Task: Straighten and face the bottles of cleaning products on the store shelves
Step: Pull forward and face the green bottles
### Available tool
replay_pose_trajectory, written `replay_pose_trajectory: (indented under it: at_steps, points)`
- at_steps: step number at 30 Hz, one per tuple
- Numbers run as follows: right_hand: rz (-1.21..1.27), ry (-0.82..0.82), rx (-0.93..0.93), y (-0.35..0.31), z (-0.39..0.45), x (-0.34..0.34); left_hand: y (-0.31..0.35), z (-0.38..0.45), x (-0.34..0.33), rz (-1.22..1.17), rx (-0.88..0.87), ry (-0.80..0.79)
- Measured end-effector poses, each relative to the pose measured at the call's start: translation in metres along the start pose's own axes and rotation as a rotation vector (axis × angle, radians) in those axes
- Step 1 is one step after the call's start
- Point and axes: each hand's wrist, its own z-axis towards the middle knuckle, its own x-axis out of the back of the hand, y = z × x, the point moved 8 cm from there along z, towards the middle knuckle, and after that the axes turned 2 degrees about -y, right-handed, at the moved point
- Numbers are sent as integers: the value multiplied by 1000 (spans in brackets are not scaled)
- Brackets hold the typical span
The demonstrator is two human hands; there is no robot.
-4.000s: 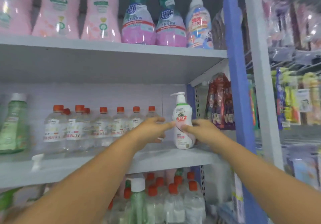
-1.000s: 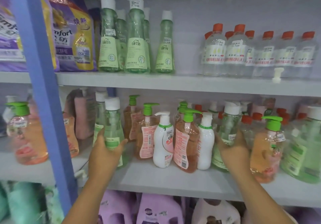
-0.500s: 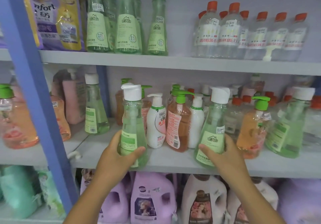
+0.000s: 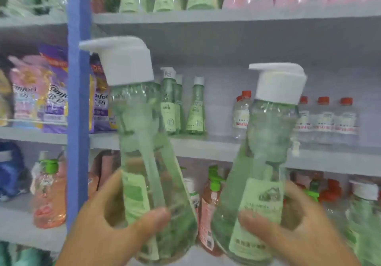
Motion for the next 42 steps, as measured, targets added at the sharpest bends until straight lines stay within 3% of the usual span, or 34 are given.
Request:
replay_pose_trajectory:
  at_steps: [5,8,14,21,28,33,42]
  points:
    - [-28,57,202,-72,71,12,70,82,3,79,-202,68]
    - [-49,98,177,-74,116,14,59,125,1,171,-166,95]
    - [-89,17,-33,-31,181,-12,3,181,2,323,-15,96]
    - [-376,-109,-125,-11,241,-41,-29,222,-1,420,46,17]
    - [-719,-173,-230,-4,283,-58,-44,243,-3,362,96,-86]
    - [-725,-197,-299,7,309,-71,-58,254,-5,299,193,-165]
    - [-716,-208,-246,21,334,-87,-77,266,24,241,184,-183]
